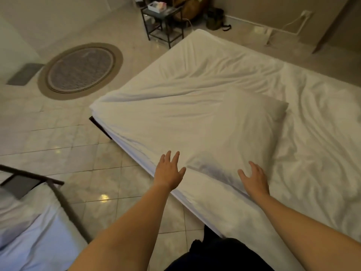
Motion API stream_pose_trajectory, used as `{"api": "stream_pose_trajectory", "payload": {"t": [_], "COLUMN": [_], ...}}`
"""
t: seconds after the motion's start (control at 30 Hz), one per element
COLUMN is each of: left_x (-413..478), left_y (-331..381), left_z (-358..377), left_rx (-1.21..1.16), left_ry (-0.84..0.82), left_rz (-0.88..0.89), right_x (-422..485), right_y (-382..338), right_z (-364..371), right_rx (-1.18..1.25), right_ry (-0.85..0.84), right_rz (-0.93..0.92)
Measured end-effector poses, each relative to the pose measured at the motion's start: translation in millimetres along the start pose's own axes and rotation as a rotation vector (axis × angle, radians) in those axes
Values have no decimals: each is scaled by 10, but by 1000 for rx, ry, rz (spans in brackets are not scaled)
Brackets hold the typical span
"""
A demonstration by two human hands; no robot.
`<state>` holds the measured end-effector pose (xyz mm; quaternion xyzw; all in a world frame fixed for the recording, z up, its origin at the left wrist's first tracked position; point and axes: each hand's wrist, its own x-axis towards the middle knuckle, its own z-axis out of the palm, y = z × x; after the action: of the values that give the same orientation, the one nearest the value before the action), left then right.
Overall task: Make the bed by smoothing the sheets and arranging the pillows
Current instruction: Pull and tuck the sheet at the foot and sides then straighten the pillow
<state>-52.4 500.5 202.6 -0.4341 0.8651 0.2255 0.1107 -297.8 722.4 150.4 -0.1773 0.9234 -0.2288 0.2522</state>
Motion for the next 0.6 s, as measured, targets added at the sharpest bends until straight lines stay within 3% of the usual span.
{"api": "stream_pose_trajectory", "payload": {"t": [0.27,0.6], "left_x": [346,806], "left_y": [-610,-1685], "left_z": [-533,-970], "left_rx": [-4,-76], "left_ry": [31,45], "left_rz": [-136,-173], "right_x": [338,613], "right_y": [-795,-1968], "right_z": [343,992], "right_rx": [-34,-121], "right_ry": [-109,-130], "right_rz": [-69,-164]}}
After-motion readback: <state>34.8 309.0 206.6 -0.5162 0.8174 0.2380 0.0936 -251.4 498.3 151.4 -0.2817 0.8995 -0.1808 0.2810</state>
